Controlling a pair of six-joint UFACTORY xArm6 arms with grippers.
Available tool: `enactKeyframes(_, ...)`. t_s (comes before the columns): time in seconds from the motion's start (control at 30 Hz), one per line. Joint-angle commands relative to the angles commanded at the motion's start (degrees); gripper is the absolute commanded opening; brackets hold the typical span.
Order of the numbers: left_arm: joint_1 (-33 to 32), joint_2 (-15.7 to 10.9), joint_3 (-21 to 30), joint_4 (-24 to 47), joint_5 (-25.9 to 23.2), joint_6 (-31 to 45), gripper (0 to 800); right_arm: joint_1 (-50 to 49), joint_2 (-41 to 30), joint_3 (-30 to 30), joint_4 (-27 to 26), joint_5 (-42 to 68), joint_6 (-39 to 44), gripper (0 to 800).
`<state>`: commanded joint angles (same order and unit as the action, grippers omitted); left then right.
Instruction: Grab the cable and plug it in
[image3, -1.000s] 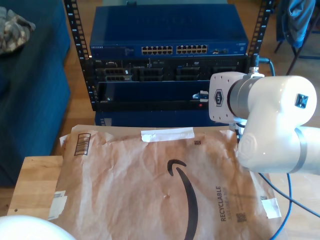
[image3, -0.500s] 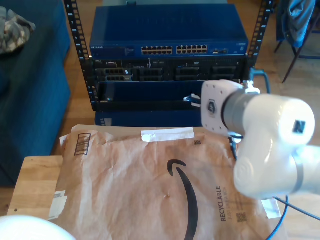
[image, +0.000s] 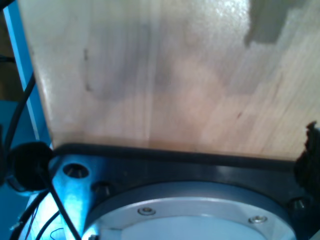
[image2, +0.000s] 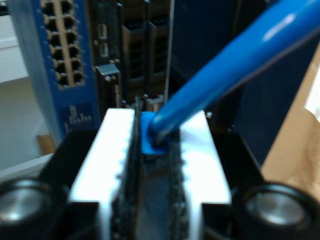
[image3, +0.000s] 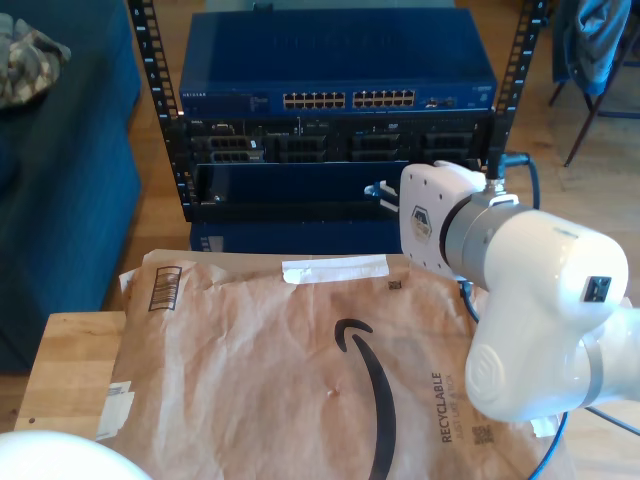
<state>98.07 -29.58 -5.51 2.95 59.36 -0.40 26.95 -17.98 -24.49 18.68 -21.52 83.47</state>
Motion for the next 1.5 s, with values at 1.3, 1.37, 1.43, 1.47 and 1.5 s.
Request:
enactKeyframes(1.3,0.0,0.0,0.0,0.0,0.0,0.0,800,4.4,24.6,-3.8,-1.0,-46.9,0.4,0)
enactKeyframes(1.37,0.0,0.0,0.0,0.0,0.0,0.0,800,4.0,25.0,-5.1,-1.1,-46.9,0.4,0)
enactKeyframes(1.43,0.0,0.0,0.0,0.0,0.0,0.0,800,3.4,26.1,-5.8,-1.3,-46.9,0.4,0)
enactKeyframes(1.47,0.0,0.0,0.0,0.0,-0.1,0.0,800,3.3,26.5,-5.9,-1.3,-47.0,0.3,1)
enactKeyframes(1.5,0.0,0.0,0.0,0.0,0.0,0.0,800,3.1,26.5,-6.0,-1.3,-46.9,0.3,1)
